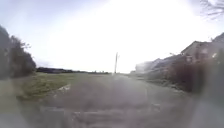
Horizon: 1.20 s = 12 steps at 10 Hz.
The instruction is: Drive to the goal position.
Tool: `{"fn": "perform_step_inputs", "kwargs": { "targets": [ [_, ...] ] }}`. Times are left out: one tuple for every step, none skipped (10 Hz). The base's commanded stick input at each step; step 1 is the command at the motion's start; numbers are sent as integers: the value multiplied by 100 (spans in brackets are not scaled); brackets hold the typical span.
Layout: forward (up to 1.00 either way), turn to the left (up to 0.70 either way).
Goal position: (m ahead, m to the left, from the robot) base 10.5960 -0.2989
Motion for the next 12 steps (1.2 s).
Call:
{"fn": "perform_step_inputs", "kwargs": {
  "targets": [
    [100,0],
    [100,0],
    [100,18],
    [100,27],
    [100,27],
    [100,27],
    [100,27],
    [100,27],
    [100,9],
    [100,0],
    [100,0],
    [100,0]
  ]
}}
